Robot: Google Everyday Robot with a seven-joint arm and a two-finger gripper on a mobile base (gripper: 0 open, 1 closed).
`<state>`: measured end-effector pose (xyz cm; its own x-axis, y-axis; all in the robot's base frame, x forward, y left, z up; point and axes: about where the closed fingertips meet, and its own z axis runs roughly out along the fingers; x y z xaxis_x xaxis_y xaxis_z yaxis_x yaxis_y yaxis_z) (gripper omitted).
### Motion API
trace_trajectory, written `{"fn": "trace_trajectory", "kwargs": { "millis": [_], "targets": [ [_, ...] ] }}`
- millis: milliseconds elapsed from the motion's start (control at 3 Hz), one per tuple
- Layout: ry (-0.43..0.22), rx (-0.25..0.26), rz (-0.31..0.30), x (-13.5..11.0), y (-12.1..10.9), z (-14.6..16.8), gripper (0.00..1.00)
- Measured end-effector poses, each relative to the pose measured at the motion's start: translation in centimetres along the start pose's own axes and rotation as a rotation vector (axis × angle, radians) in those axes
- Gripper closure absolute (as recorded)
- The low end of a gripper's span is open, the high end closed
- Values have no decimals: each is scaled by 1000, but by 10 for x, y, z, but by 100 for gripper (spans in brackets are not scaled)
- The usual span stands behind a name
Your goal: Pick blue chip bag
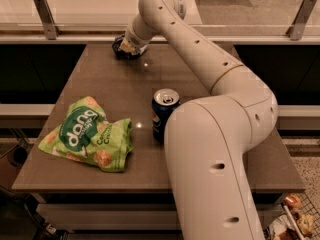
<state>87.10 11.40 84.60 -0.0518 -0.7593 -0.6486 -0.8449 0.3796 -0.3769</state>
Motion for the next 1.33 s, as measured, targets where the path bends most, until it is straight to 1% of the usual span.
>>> {"fn": "trace_trajectory", "kwargs": {
  "millis": [333,1333],
  "targets": [
    [-30,-8,1,-2,1,0,100],
    [-31,-8,1,-3,1,0,100]
  ]
}}
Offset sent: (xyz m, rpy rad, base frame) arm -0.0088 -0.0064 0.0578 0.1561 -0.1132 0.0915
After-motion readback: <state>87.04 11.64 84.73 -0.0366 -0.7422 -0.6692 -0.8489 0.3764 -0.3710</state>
